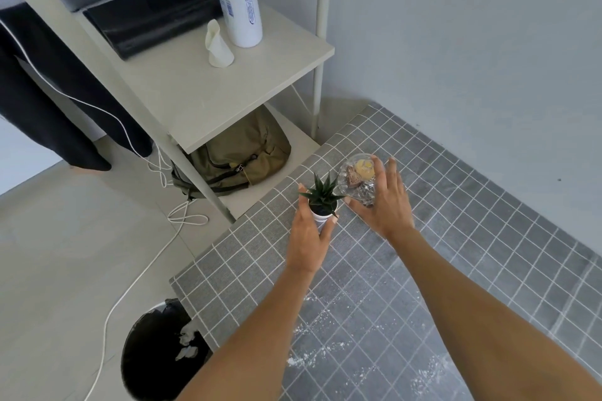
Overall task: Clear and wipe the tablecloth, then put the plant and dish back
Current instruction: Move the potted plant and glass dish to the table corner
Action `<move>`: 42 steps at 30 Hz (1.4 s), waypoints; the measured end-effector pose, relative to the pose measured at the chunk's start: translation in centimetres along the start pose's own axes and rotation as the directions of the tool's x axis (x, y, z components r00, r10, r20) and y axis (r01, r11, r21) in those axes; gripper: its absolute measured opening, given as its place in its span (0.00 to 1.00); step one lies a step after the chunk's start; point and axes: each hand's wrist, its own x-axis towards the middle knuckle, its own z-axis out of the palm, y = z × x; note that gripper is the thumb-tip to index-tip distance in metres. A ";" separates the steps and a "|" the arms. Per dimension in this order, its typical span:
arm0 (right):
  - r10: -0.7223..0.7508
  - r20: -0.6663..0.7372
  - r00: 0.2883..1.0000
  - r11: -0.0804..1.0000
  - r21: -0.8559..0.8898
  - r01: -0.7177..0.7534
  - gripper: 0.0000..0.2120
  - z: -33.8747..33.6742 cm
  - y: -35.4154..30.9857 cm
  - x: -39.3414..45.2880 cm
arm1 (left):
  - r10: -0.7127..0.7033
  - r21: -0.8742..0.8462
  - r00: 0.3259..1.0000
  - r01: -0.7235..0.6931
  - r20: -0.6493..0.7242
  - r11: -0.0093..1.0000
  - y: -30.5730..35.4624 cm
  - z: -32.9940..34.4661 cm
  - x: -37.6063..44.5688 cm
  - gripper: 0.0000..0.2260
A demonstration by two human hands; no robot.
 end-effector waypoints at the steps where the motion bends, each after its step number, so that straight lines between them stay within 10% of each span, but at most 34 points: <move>1: 0.012 0.017 1.000 1.000 -0.027 -0.012 0.49 -0.3 -0.1 -0.1 | 0.004 0.001 1.000 -0.004 0.018 1.000 0.1 -0.4 -0.1 0.38; 16: 0.419 0.006 0.908 0.908 -0.012 -0.419 0.35 -3.2 0.5 -13.4 | -0.007 0.310 0.941 -0.105 0.340 0.945 1.4 -3.9 -6.0 0.34; 28: 0.723 -0.027 0.691 0.690 0.081 -0.719 0.32 -4.7 1.5 -31.4 | 0.290 0.276 0.692 -0.584 0.661 0.763 9.4 0.2 -12.2 0.29; 42: 0.837 -0.069 0.544 0.548 0.127 -0.827 0.30 -7.8 6.7 -48.8 | 0.229 0.322 0.493 -0.790 0.839 0.521 15.3 5.8 -26.4 0.29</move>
